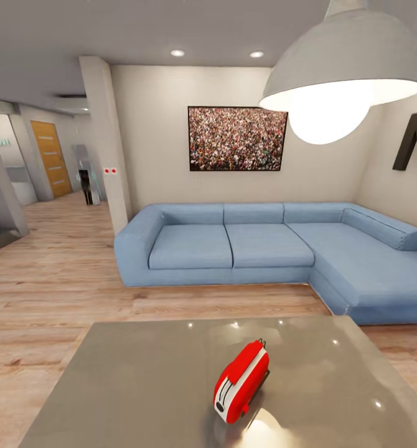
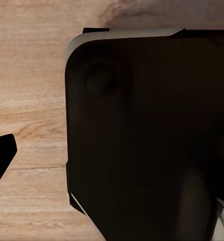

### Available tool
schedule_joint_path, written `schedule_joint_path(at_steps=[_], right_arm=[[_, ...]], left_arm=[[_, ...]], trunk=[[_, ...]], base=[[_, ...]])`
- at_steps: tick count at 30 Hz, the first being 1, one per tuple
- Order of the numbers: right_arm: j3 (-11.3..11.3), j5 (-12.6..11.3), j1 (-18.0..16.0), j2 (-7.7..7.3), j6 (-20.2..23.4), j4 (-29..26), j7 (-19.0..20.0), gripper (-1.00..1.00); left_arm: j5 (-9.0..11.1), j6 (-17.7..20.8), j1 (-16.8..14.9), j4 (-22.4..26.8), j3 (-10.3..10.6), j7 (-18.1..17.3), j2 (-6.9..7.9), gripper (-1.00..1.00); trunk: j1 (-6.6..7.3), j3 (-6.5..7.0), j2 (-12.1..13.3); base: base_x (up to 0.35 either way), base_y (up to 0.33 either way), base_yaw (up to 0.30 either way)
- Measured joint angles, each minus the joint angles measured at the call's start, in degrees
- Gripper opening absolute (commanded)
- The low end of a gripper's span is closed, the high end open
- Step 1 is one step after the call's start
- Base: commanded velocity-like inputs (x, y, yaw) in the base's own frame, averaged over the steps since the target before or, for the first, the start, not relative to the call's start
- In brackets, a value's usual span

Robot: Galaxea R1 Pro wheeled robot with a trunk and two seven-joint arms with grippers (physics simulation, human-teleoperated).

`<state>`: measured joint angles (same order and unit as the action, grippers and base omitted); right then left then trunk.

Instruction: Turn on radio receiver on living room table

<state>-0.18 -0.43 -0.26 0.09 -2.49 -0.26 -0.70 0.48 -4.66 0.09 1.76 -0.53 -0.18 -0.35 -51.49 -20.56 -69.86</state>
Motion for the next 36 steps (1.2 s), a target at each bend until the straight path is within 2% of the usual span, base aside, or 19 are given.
schedule_joint_path(at_steps=[17, 26, 36], right_arm=[[0.0, -0.1, 0.0, 0.00, 0.0, 0.0, 0.0, 1.00], [0.0, -0.1, 0.0, -0.02, -0.1, 0.0, 0.0, 1.00], [0.0, -0.1, 0.0, -0.30, -0.4, 0.0, 0.0, 1.00]], left_arm=[[0.1, 0.0, 0.0, 0.0, 0.0, 0.0, 0.08, 1.00], [2.2, 0.0, 0.0, 0.0, 0.1, 0.0, 0.09, 1.00], [2.7, 0.0, 0.0, 0.0, 0.1, 0.1, 0.09, 1.00]], trunk=[[3.73, 3.05, 6.8], [5.71, 4.66, 10.4], [5.72, 4.08, 10.4]], base=[[0.000, 0.000, 0.000], [0.000, 0.000, 0.000], [0.000, 0.000, 0.000]])
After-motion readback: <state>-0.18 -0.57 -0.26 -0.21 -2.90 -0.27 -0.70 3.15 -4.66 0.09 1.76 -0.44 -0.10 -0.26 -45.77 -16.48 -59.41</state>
